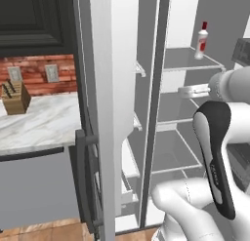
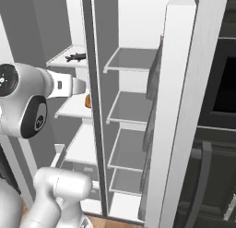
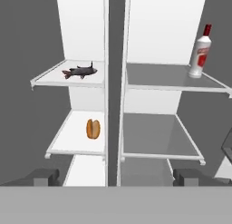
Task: There's a fish in the fridge that needs to be moved to the freezer for freezing. Pick up the fish from the fridge, place it on any shelf in the freezer, and close the fridge and freezer doors when done.
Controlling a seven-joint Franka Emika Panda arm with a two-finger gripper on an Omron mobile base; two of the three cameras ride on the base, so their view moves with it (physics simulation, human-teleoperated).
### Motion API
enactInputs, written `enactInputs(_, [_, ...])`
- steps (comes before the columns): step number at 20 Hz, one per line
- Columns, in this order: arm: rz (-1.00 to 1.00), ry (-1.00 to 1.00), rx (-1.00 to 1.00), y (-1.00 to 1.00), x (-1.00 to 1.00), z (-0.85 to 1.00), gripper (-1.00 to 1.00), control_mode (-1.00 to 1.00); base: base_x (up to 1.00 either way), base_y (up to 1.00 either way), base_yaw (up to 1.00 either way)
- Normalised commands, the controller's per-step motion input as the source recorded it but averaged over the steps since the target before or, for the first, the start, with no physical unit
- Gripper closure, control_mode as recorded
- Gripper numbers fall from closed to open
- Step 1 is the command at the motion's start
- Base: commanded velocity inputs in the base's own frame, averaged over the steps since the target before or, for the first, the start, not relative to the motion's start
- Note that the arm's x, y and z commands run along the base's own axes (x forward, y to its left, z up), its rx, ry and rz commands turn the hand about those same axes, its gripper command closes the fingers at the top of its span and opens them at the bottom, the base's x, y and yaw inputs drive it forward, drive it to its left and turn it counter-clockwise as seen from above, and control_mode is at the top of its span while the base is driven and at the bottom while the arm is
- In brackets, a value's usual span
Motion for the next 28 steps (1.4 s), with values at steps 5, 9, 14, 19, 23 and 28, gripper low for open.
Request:
enactInputs(5, [0.00, 0.00, 0.00, 0.00, 0.00, 0.00, -1.00, 1.00, -0.30, -0.55, -0.03])
enactInputs(9, [0.00, 0.00, 0.00, 0.00, 0.00, 0.00, -1.00, 1.00, -0.19, -0.01, -0.04])
enactInputs(14, [0.00, 0.00, 0.00, 0.00, 0.00, 0.00, -1.00, 1.00, -0.26, 0.18, 0.00])
enactInputs(19, [0.00, 0.00, 0.00, 0.00, 0.00, 0.00, -1.00, 1.00, -0.65, 0.00, 0.00])
enactInputs(23, [0.00, 0.00, 0.00, 0.00, 0.00, 0.00, -1.00, 1.00, -0.48, 0.11, 0.00])
enactInputs(28, [0.00, 0.00, 0.00, 0.00, 0.00, 0.00, -1.00, 1.00, -0.02, 0.30, 0.00])
